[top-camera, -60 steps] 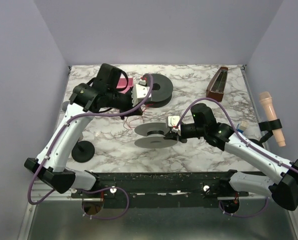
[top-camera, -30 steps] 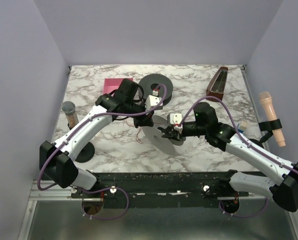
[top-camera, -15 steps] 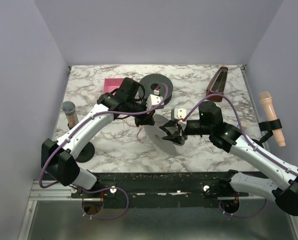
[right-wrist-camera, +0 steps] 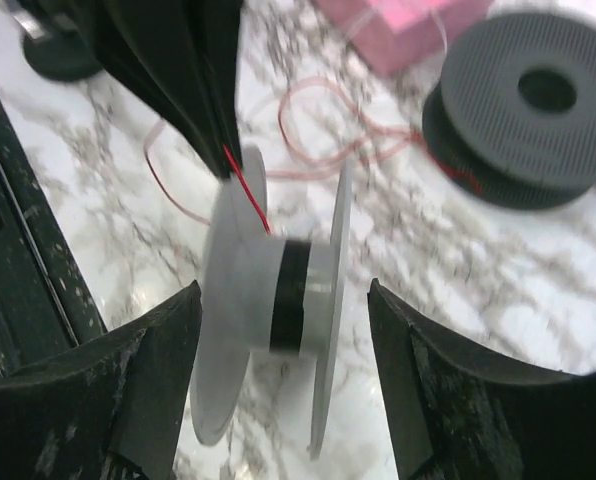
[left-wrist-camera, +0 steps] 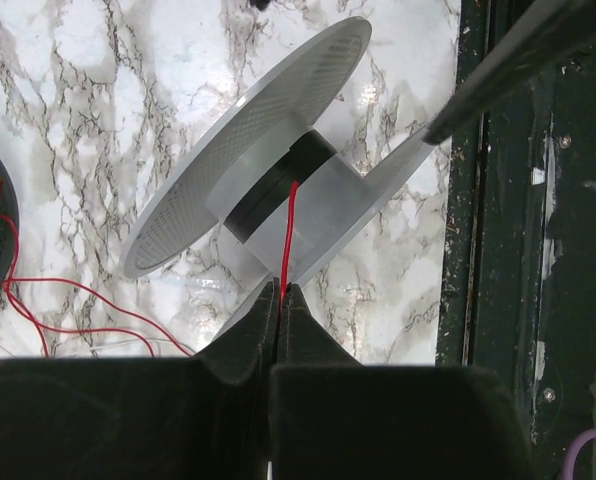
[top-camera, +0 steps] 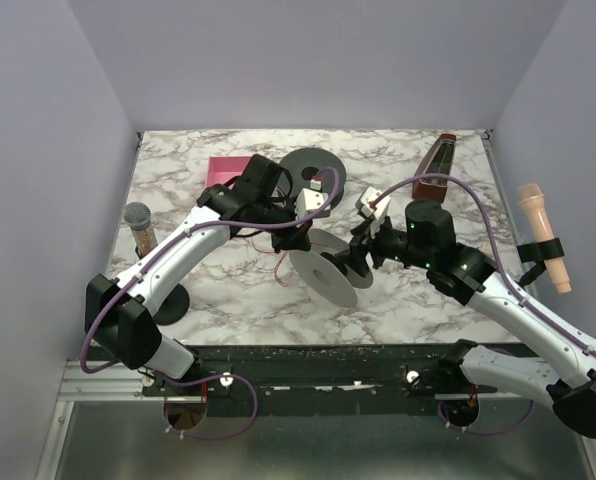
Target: Wrap the cables
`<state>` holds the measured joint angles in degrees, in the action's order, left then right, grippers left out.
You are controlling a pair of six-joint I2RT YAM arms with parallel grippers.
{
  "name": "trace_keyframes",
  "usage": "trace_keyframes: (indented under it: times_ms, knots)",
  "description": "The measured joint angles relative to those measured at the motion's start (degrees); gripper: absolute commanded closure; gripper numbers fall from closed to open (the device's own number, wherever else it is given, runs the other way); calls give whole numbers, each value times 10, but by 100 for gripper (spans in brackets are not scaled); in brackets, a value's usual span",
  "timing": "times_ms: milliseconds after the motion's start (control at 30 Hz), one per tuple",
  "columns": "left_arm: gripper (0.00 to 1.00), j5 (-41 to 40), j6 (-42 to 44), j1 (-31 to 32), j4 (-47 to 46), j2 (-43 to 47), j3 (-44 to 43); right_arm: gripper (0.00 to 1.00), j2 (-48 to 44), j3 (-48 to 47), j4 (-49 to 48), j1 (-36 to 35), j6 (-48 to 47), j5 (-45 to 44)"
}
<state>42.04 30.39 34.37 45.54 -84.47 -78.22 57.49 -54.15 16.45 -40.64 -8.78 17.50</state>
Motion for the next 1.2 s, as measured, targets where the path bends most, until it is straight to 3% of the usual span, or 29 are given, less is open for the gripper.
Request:
trace_keyframes:
  times_ms: [100,333,567,1033,1200]
  knots:
    - [100,0,0,0,2,0,0,31,-2,39,18,3,17,-26]
    - [100,0,1,3,13,-5,-9,68,28,63,31,32,13,-17]
    - [100,-6,3,8,28,-11,-21,95,30,86,8,43,-17,0]
    - [100,-120,99,31,198,-43,-210,99,29,102,-25,47,-136,88]
    - [100,-146,107,94,214,-40,-170,99,29,102,-31,48,-153,112]
